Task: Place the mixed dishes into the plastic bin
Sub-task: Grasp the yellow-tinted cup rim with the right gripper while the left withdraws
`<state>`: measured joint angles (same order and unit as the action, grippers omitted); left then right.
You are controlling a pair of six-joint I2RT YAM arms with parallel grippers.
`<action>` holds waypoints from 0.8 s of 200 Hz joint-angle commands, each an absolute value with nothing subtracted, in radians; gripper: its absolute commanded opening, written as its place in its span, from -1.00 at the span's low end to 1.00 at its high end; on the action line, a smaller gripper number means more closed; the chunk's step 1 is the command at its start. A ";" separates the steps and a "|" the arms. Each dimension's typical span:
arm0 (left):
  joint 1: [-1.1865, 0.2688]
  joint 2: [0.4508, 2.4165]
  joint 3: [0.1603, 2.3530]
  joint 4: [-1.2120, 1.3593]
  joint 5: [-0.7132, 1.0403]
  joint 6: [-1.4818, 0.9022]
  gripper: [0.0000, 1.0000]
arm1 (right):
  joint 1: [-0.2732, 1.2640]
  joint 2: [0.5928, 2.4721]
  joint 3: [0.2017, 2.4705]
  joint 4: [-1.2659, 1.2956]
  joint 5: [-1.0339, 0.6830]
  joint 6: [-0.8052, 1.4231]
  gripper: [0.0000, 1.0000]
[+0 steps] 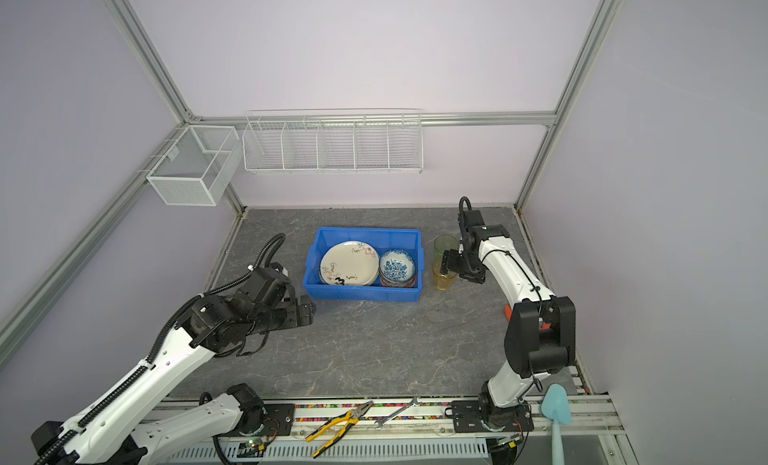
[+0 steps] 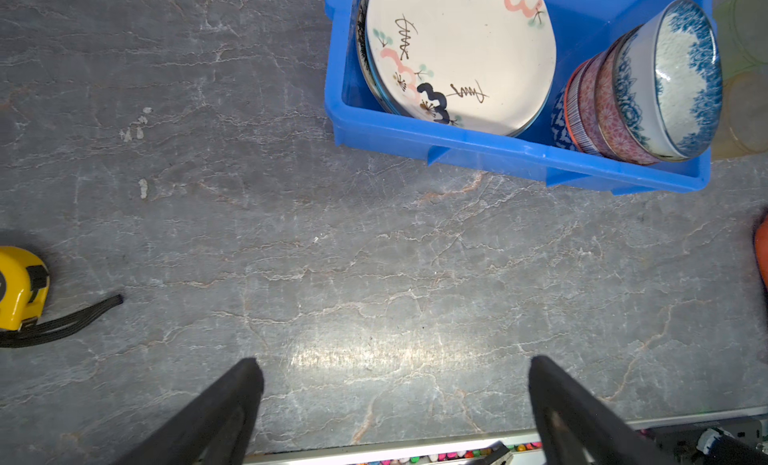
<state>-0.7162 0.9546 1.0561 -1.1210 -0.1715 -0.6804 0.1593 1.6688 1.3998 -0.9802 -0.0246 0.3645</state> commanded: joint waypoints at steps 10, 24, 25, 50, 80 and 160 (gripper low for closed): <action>-0.704 0.937 1.036 -1.167 -0.195 -0.695 0.99 | 0.151 1.721 1.430 -0.965 -0.025 0.340 0.44; -0.700 0.936 1.032 -1.176 -0.198 -0.688 0.99 | 0.149 1.746 1.441 -0.965 -0.022 0.335 0.32; -0.700 0.936 1.032 -1.178 -0.197 -0.687 0.99 | 0.149 1.748 1.442 -0.965 -0.022 0.335 0.32; -0.670 0.935 1.022 -1.185 -0.190 -0.667 0.99 | 0.147 1.781 1.456 -0.927 -0.015 0.334 0.14; -0.598 0.923 1.003 -1.164 -0.128 -0.629 0.99 | 0.147 1.808 1.470 -0.917 -0.016 0.333 0.03; -0.480 0.979 0.997 -1.102 -0.022 -0.523 0.99 | 0.147 1.853 1.491 -0.919 -0.002 0.336 -0.28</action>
